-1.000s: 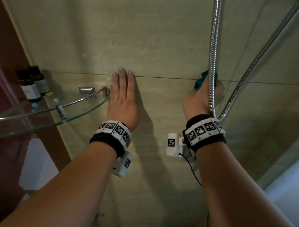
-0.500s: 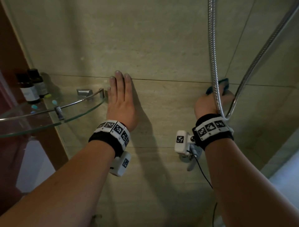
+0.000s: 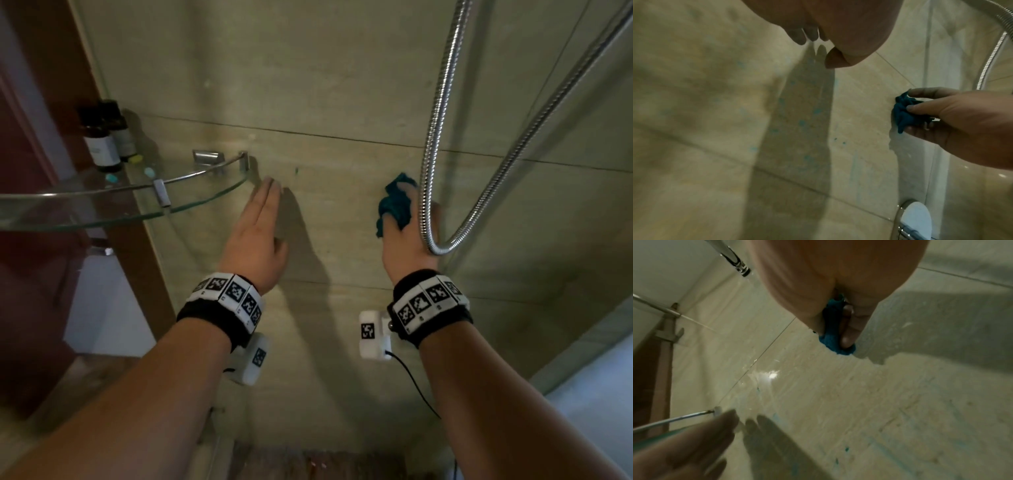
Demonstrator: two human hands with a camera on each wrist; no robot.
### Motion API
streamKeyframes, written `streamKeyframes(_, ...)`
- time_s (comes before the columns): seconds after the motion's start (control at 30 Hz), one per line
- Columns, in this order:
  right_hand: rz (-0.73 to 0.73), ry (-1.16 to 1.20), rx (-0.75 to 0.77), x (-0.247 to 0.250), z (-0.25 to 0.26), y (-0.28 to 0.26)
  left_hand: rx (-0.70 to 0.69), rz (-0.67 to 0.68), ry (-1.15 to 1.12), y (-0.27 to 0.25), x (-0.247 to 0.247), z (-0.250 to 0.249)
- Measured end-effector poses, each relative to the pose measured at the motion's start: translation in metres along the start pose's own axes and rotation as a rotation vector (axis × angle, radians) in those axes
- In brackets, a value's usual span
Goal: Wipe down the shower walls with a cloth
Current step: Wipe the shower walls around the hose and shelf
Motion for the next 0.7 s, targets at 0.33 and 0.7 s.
streamKeyframes(0.33, -0.038, 0.102, -0.068, -0.029, 0.012, -0.015, 0.434, 0.027, -0.108, -0.047, 0.006, 0.063)
streamKeyframes(0.7, -0.036, -0.002, 0.299, -0.054, 0.035, 0.023, 0.752, -0.129, -0.544, -0.011, 0.004, 0.061)
Point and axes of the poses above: each hand's wrist, its own y-axis towards the middle knuckle, its own x-axis out of the back of the hand, z = x × y, the point moved 2 cm from there along y, towards the middle knuckle, and after that the axes turned 4 degrees about -x, right-handed, at the moved point
